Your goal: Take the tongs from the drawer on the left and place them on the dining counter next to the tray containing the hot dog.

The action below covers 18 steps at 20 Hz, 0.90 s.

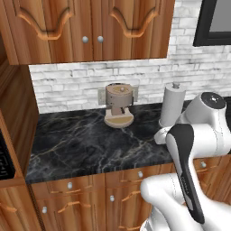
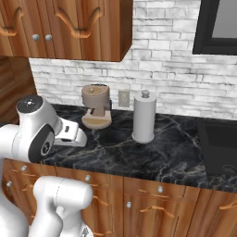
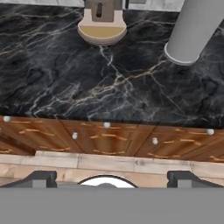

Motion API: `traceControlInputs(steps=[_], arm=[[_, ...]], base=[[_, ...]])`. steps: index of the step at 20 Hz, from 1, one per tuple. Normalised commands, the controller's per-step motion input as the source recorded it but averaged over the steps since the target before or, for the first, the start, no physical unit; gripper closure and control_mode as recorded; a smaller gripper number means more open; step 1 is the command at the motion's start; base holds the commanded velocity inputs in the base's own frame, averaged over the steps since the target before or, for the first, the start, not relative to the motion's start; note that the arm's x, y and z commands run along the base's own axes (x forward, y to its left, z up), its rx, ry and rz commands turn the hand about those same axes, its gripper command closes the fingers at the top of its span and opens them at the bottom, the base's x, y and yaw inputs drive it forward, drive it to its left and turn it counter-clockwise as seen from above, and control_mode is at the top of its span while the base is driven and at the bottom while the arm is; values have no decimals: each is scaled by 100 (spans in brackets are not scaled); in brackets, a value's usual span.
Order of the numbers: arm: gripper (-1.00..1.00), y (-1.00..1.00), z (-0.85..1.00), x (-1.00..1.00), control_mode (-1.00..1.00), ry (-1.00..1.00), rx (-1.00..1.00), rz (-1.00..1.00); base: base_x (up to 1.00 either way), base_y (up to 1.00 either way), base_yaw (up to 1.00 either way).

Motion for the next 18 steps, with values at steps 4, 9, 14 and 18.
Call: traceControlInputs(steps=[4, 9, 14, 18], arm=[[-100, -3, -25, 0, -100, 0, 0, 0], [-100, -5, -33, 0, -100, 0, 0, 0], [-100, 0, -4, 0, -100, 0, 0, 0], [-100, 0, 0, -16, -100, -1, 0, 0]], base=[[0, 0, 0], [0, 0, 0], [0, 0, 0], [0, 0, 0]])
